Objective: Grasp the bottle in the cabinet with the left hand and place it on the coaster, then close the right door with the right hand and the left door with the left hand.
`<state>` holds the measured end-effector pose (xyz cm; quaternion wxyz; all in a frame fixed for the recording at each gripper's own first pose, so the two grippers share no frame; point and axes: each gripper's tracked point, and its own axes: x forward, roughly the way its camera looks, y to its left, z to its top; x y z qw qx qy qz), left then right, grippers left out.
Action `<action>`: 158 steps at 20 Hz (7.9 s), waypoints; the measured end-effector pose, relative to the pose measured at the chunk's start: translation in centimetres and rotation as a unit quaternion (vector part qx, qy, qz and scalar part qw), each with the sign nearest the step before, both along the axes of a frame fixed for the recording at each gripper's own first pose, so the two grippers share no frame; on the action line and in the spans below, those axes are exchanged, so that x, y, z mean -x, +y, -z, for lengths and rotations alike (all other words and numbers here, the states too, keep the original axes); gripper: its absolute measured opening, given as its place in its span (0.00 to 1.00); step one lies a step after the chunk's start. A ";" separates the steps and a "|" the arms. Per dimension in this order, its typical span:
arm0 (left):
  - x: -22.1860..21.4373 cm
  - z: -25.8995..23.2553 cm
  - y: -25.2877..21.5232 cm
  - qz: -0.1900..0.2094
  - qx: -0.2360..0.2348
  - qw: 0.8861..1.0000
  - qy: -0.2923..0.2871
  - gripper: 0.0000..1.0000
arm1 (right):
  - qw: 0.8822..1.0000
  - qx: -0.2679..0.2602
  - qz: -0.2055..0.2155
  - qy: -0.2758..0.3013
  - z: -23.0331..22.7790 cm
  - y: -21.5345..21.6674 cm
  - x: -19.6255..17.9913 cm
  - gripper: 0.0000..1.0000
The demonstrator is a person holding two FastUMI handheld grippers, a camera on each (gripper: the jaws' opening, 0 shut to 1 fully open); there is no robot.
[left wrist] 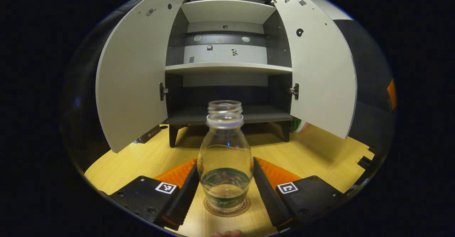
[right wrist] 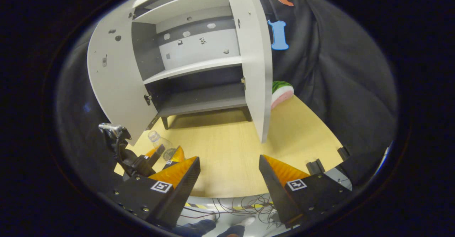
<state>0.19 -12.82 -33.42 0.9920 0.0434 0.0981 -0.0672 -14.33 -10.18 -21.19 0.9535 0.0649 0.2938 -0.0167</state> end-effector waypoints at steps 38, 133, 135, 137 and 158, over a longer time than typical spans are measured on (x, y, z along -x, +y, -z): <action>3.1 -23.5 6.5 -0.091 0.008 0.995 -0.046 0.88 | 0.968 0.011 -0.008 -0.251 -22.9 -13.8 -14.7 0.98; -2.6 -36.6 18.0 0.056 0.033 0.993 -0.093 0.91 | 0.952 0.032 -0.047 -0.300 -23.1 9.1 -20.7 1.00; -3.0 -36.6 16.6 0.061 0.029 0.993 -0.098 0.91 | 0.954 0.029 -0.052 -0.293 -22.5 8.9 -20.1 1.00; -3.1 -35.8 15.7 0.063 0.023 0.994 -0.089 0.91 | 0.956 0.027 -0.054 -0.285 -22.0 8.3 -19.7 1.00; -12.9 -34.7 3.3 0.070 0.029 0.993 -0.086 0.99 | 0.968 0.034 -0.050 -0.244 -19.1 0.3 -19.6 0.98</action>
